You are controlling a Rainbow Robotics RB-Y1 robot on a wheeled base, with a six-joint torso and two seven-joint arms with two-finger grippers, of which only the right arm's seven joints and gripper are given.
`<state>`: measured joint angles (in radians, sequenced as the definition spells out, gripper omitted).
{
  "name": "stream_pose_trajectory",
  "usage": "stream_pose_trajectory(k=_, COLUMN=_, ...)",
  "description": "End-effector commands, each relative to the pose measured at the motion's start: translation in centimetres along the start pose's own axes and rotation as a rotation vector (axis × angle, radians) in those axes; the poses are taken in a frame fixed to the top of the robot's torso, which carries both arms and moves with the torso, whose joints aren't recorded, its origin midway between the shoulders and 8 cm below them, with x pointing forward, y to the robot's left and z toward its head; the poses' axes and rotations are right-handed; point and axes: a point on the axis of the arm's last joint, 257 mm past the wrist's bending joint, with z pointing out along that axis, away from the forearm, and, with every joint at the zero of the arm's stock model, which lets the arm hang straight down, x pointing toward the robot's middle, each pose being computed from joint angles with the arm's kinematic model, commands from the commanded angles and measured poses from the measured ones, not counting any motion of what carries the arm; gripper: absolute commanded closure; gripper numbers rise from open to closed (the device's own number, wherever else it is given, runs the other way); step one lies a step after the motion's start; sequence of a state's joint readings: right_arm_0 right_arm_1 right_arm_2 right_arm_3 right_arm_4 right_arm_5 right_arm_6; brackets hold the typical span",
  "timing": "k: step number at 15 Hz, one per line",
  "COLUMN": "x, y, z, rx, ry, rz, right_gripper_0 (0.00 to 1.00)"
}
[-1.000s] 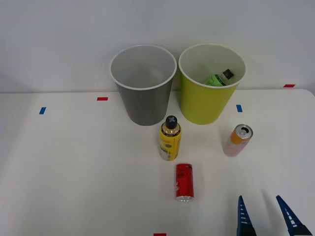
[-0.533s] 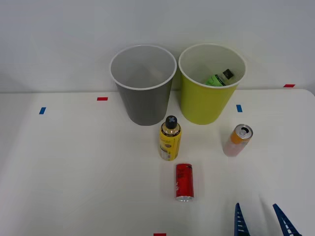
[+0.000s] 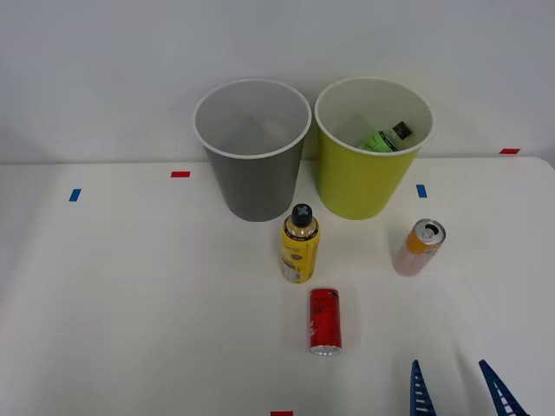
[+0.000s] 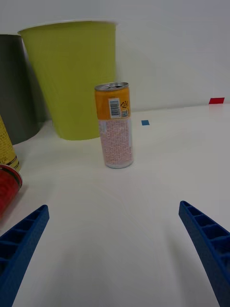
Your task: Put cans in the gray bin, plastic bottles in the light green bin
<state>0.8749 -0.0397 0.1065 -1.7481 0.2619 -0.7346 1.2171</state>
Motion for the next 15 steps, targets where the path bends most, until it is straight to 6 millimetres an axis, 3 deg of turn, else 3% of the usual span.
stream_pose_trajectory(k=1, x=0.02, y=-0.21, z=-0.20, rx=0.009, ry=0.002, rz=0.004, right_gripper_0=0.07)
stream_pose_trajectory(k=15, x=-0.13, y=-0.26, z=-0.21, rx=0.008, ry=-0.004, rz=-0.004, right_gripper_0=0.06)
